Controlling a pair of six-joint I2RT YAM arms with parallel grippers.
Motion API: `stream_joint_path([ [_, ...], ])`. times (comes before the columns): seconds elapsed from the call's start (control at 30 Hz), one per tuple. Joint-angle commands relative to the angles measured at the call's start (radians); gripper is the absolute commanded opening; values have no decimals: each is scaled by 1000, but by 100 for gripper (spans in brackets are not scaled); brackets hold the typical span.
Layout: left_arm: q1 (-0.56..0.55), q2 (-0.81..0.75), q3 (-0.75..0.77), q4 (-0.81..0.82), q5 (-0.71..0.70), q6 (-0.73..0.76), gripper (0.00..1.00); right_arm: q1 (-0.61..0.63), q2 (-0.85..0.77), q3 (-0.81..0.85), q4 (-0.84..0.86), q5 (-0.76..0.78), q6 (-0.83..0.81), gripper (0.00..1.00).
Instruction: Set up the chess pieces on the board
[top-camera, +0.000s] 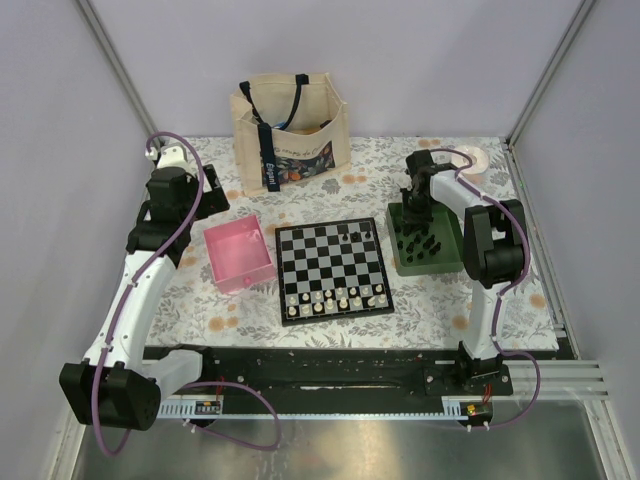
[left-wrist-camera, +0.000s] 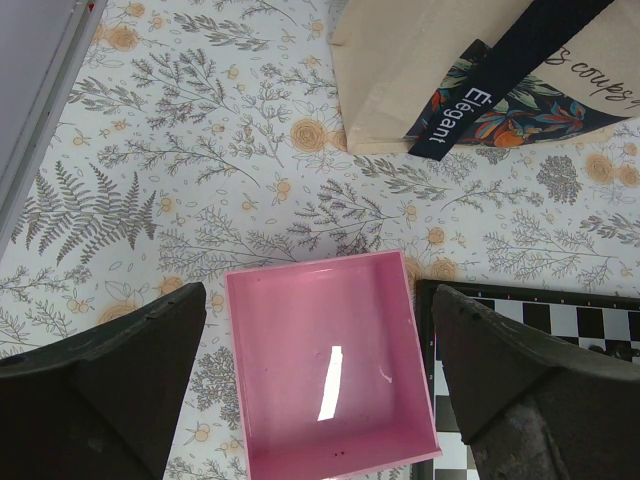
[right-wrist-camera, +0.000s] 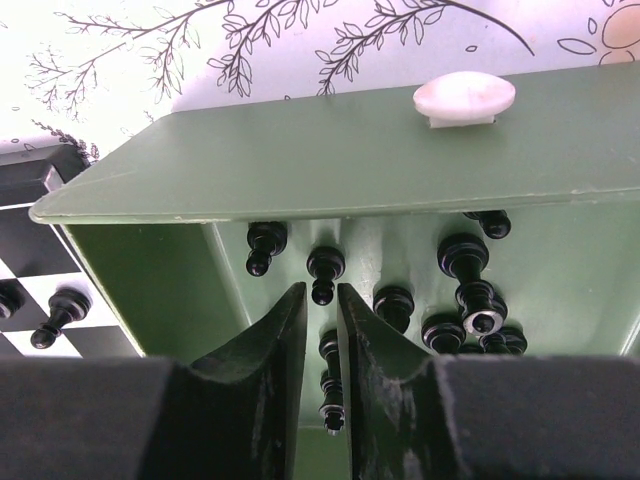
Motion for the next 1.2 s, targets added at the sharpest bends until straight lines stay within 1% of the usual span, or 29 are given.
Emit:
stream_joint_path([
  [0.0,2,-14,10,31,8,11,99,13,10,43,-14,11,4,20],
  [0.03,2,-12,12,31,8,11,99,11,10,43,-13,11,4,16],
  [0.17,4,-14,12,31,11,11,99,13,13,49,-14,12,6,17],
  [0.23,2,-12,12,30,9,11,99,11,14,51,-13,12,4,15],
  [0.3,2,-14,10,30,8,11,99,11,10,49,-13,12,7,7],
  [0.37,2,-14,13,33,6,11,99,11,-15,38,-13,12,15,4],
  [0.4,2,-14,12,30,5,13,99,11,-33,35,-14,9,17,3],
  [0.57,2,-14,13,30,6,13,99,13,-207,26,-34,45,38,2],
  [0.7,2,-12,13,31,11,13,99,45,-285,52,-37,37,46,1],
  [0.8,2,-15,13,30,8,13,99,94,-279,104,-66,20,49,0],
  [0.87,2,-15,12,30,8,13,99,154,-257,139,-72,20,53,0],
  [0.9,4,-15,13,31,9,13,99,180,-240,159,-76,-9,56,0],
  [1.17,2,-24,10,30,5,13,99,384,-52,319,-86,-41,95,0],
])
